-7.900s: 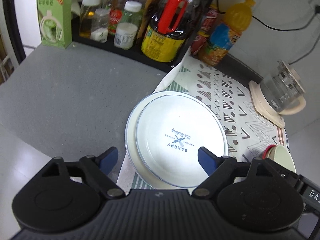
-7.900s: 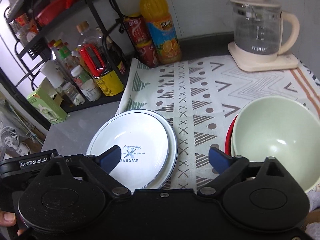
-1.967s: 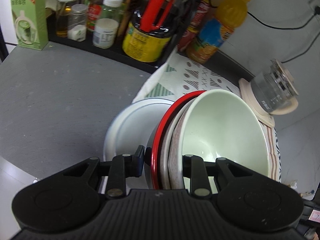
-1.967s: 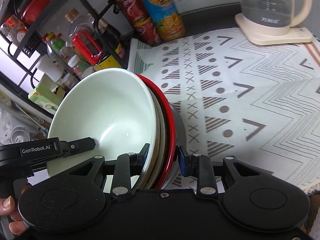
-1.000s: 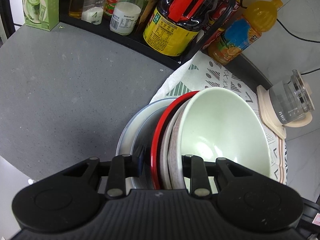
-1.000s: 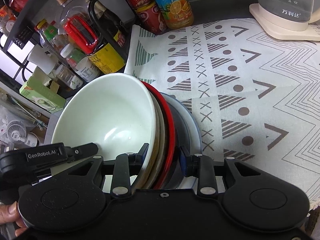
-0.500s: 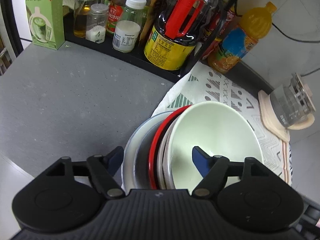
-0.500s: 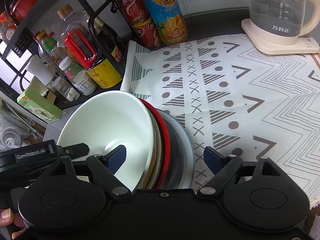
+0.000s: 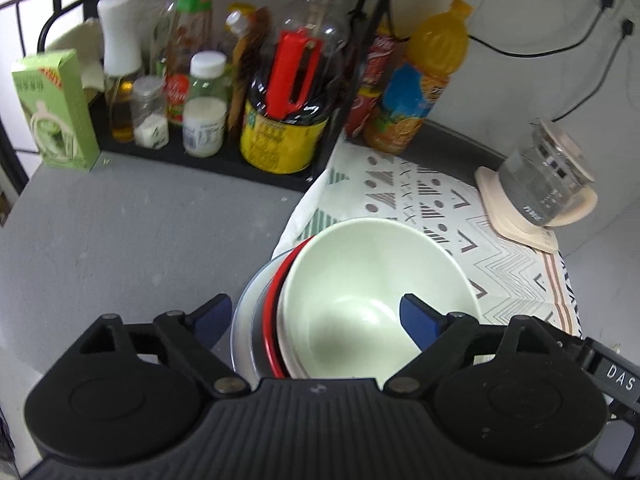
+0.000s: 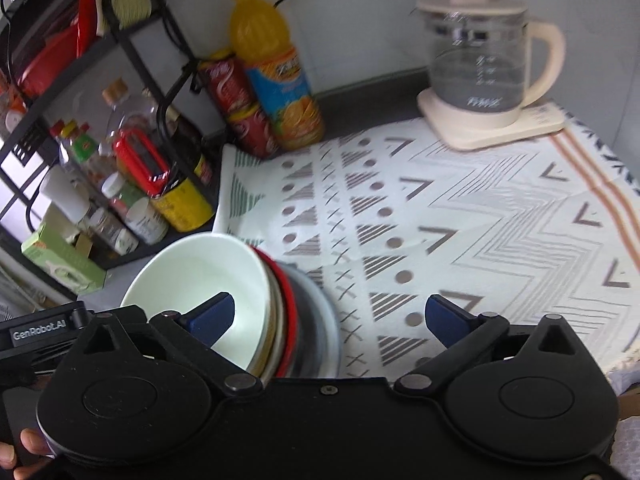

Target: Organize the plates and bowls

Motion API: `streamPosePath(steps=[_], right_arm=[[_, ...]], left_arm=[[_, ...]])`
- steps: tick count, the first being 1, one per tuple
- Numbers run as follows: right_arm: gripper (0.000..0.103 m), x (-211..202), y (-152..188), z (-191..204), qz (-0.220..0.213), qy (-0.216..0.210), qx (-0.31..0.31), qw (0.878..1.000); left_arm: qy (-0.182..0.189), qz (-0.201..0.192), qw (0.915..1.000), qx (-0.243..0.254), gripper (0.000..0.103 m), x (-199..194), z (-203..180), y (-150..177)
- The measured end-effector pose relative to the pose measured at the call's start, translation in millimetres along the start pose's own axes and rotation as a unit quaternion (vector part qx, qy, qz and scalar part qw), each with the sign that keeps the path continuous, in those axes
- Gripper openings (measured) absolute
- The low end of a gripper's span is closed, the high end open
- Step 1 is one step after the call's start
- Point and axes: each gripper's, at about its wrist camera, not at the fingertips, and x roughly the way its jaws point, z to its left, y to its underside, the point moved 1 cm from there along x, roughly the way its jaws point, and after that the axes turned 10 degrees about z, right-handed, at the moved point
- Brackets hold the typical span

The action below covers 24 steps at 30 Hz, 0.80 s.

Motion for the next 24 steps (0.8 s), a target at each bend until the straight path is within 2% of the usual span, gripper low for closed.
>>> streamPosePath(steps=[4,9,19,22,24], right_arm=[[0.103,-17.9,4.9,-6.8,-0.024,0.006,0.006,1.000],[0.103,-41.3,14.0,-13.1,-0.056,0.031,0.013,0.998],[0.103,-80.2,47.9,-23.5,-0.113,0.064,0.024,0.991],[0.103,-94.0,59.8,-24.6,-0.132,0.067,0.020,0.989],[0.103,-103.5,69.0,-25.5,-0.142,0.069,0.022,0.987]], left_arm=[[0.010,-0.025,0.9996,0.012,0.103,-16.7,-4.1,3.6],[0.031,-0.046,0.9978,0.038,0.103,-31.6,-5.8,10.9],[0.046,-0.074,0.9942,0.063,0.103,-66.9,-1.7,38.1],[0.068,-0.087,0.9911,0.075,0.103,-82.7,1.8,50.6],[0.061,-0.088,0.9910,0.079,0.103,-90.5,3.7,59.1]])
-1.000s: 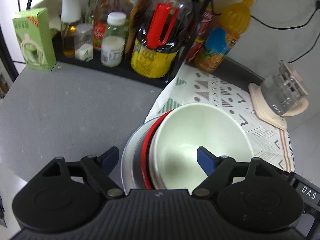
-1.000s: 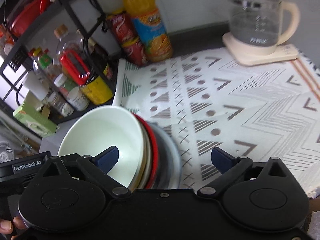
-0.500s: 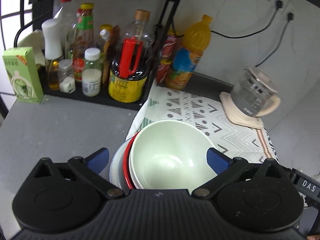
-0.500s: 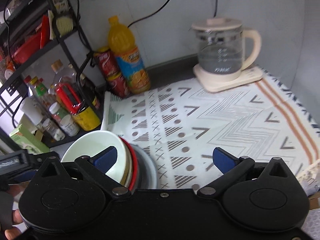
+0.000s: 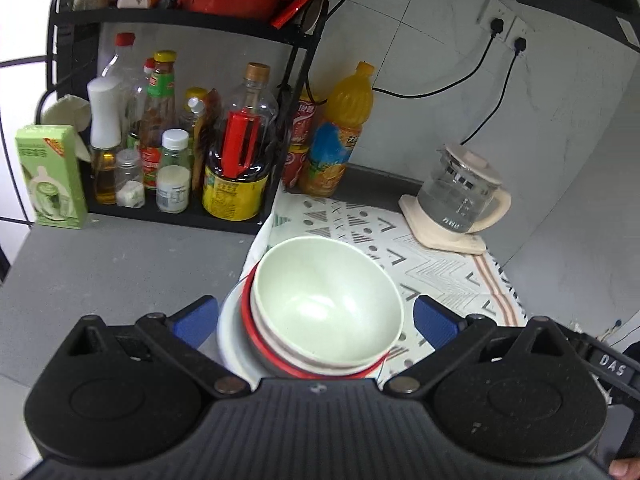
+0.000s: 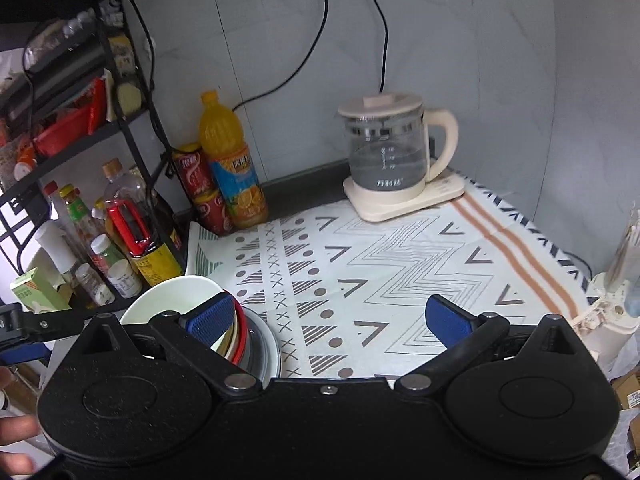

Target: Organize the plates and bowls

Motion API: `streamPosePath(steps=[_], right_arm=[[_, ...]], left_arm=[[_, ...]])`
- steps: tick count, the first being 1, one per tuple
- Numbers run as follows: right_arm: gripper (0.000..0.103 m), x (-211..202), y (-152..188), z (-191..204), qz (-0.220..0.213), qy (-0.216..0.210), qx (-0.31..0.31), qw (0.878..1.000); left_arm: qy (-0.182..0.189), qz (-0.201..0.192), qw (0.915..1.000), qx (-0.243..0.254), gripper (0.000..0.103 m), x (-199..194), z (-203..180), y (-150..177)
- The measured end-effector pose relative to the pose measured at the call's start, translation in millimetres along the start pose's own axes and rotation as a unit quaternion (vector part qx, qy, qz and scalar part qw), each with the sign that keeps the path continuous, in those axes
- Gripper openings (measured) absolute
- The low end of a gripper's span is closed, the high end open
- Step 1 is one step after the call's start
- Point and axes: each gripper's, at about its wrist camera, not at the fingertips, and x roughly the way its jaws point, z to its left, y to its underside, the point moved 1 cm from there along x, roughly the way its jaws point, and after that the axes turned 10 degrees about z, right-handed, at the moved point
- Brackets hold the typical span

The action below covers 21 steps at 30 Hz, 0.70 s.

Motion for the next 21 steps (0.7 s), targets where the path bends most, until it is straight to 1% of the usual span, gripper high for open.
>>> streamPosePath(steps=[5,10,14,16,19,21], right_arm=[[0.103,-27.2,18.7,-3.9,-0.015,0.004,0.013,1.000],[0.103,-52.6,44.0,-5.7,-0.037,0.016,0.008,0.999],[0.103,-67.2,64.5,-8.7,-0.034,0.022,0.013,0.999],[0.103,-74.6,74.6,-8.4,-0.034,0.025,0.016,0.999],[0.103,-84.4,87.8,-5.7,-0.034,0.028,0.017,0.999],[0.103,-89.5,96.7,-2.9,-0.034,0.030,0.016,0.999]], left_arm=[[0.004,-0.003,0.9996,0.026,0.103,-24.9,-0.5,20.2],[0.006,-0.004,0.9986,0.052,0.103,-42.1,2.6,39.8],[0.002,-0.020,0.9969,0.076,0.103,-53.3,2.3,55.7],[0.006,-0.025,0.9961,0.085,0.103,-58.7,1.4,62.3],[0.017,-0.021,0.9961,0.084,0.103,-64.4,3.1,71.1],[0.014,-0.015,0.9957,0.090,0.103,-67.4,2.9,77.3]])
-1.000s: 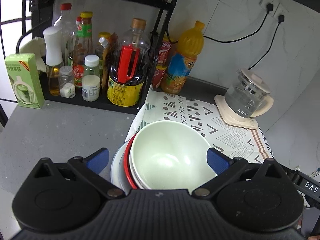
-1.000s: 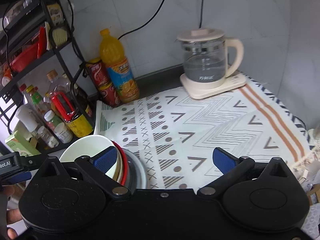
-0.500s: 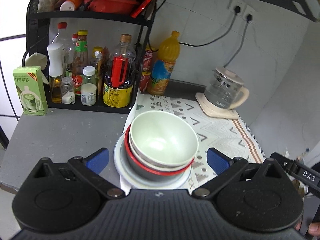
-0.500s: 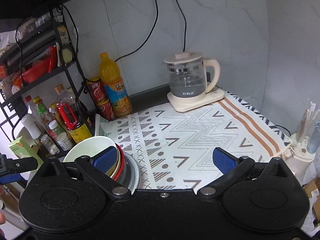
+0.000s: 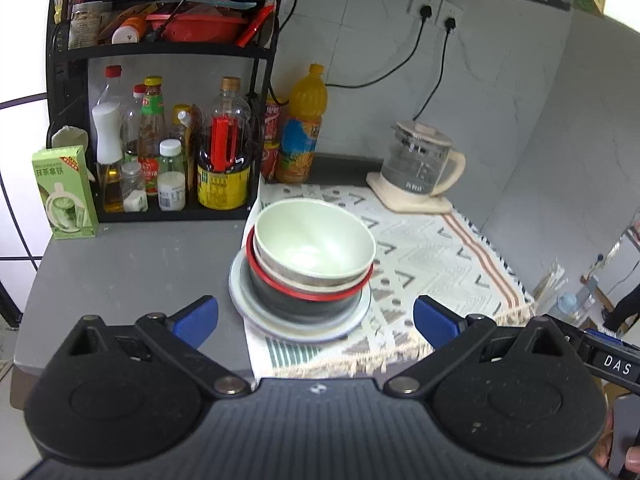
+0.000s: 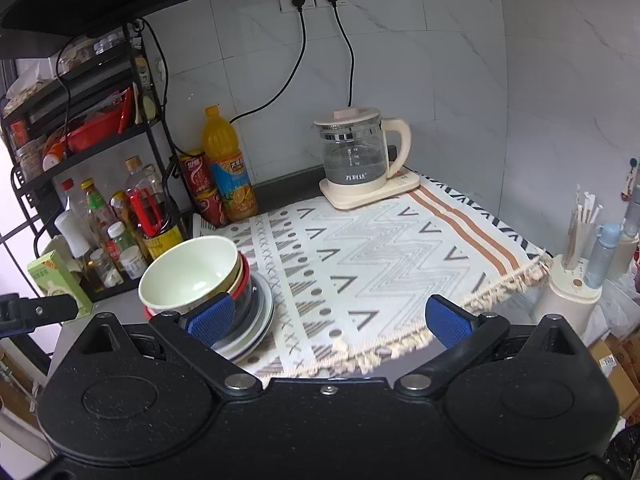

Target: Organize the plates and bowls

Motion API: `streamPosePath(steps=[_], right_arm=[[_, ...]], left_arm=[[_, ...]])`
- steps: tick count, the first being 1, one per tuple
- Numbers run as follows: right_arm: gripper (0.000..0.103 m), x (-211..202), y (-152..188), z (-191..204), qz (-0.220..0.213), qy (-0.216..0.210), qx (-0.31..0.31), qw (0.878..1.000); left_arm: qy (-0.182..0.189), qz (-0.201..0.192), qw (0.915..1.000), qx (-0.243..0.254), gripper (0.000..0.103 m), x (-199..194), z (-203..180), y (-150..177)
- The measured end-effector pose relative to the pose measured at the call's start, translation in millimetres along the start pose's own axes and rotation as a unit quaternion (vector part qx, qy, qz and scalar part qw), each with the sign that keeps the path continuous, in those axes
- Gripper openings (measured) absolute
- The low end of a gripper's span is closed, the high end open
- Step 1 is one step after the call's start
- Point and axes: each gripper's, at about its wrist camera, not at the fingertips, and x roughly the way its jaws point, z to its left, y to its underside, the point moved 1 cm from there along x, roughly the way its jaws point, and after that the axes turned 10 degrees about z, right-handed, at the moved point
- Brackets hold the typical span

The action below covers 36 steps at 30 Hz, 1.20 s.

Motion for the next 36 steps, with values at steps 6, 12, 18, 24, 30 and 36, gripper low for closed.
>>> streamPosePath(steps=[6,12,18,24,30,36], right_arm=[[0.103,-17.5,23.1,6.2,0.004,0.009,-0.005,1.000],[0.103,-26.4,38.4,10.5,0.009,0.010,-0.016,1.000],[0.103,-39.6,47.8,16.5,0.007,0.003,-0.029,1.000],[0.103,-53.2,54.9,17.3,0.008,-0.003,-0.026,1.000],[0.103,-60.5,59.5,17.3,0.008,-0.016,-0.018,1.000],[0.103,-62.4,60.7,20.1,0.008,-0.019,-0.021,1.000]], left_arm=[[-0.012,0.003,0.9999,0.010,0.103,-7.0,4.8,24.0],[-0.021,0.005,0.9997,0.009,0.103,-20.9,11.7,39.5],[-0.027,0.003,0.9996,0.010,0.103,-39.0,17.7,45.4],[-0.028,0.000,0.9993,0.023,0.103,-47.8,20.2,51.8],[-0.026,0.000,0.9992,0.030,0.103,-51.3,22.4,54.7],[-0.021,0.001,0.9990,0.041,0.103,-51.8,23.3,55.0]])
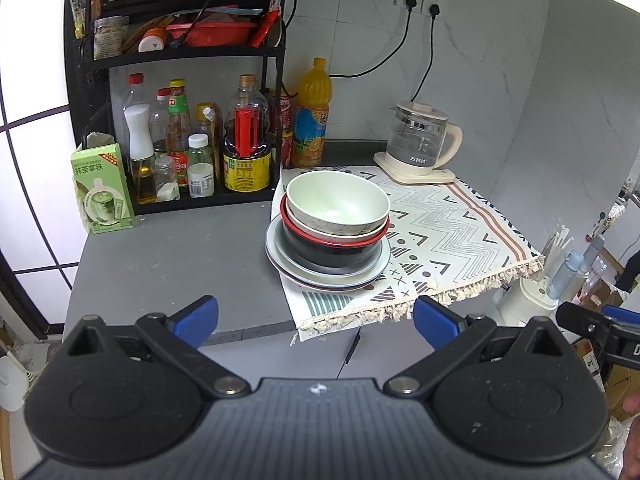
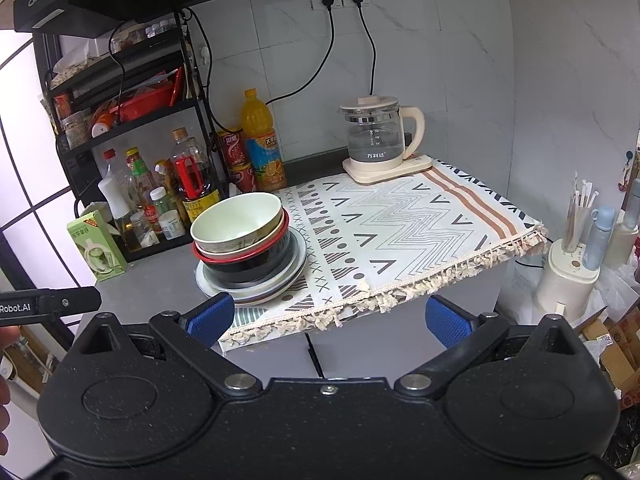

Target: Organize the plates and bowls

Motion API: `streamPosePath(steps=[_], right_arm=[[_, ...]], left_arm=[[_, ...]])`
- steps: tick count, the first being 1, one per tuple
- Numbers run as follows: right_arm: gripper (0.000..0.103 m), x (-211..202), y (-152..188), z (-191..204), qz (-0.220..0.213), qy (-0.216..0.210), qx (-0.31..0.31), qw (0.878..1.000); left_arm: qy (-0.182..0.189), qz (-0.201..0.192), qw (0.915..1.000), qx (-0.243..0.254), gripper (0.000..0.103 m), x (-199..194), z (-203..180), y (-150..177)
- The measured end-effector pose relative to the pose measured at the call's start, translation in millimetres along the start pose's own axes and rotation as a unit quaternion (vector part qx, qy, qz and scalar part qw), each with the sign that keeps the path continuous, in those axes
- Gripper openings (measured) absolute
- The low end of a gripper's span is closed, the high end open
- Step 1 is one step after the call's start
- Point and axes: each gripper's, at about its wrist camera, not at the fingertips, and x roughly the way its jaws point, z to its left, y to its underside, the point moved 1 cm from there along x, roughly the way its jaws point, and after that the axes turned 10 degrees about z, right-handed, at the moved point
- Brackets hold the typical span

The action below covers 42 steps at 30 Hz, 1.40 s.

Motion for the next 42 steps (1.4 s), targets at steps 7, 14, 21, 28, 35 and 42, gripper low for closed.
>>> streamPosePath(steps=[7,14,21,28,35,42], right_arm=[[0.103,-1.1,1.9,0.9,0.002,0.003,-0.001,1.000],[0.103,-11.4,8.8,-2.1,-0.001,0.003,0.008,1.000],[0.103,-24.4,17.8,-5.1,-0.003,0.002,0.010,1.000],[0.103,-34.4,19.6,-11.8,-0.001,0.004,0.011,1.000],[0.103,-34.9,20.2,-15.8,-0.003,-0.003,0.005,1.000],[0.103,-30.7,18.5,-15.2,-0.001,-0.008,-0.005,1.000]], left_arm=[[0.016,0.005,0.9999,-0.002,0.103,-5.5,1.0,2.1],[0.002,0.003,0.9999,0.015,0.103,-11.3,-1.9,10.9],[-0.007,0.005,0.9998,0.017,0.103,-20.0,-3.7,20.7],[-0.011,0.008,0.9998,0.012,0.103,-23.5,-7.0,26.9],[-0.015,0.008,0.9998,0.008,0.103,-20.4,-9.5,29.1],[-0.017,0.009,0.9998,0.001,0.103,-19.4,-9.2,27.9]])
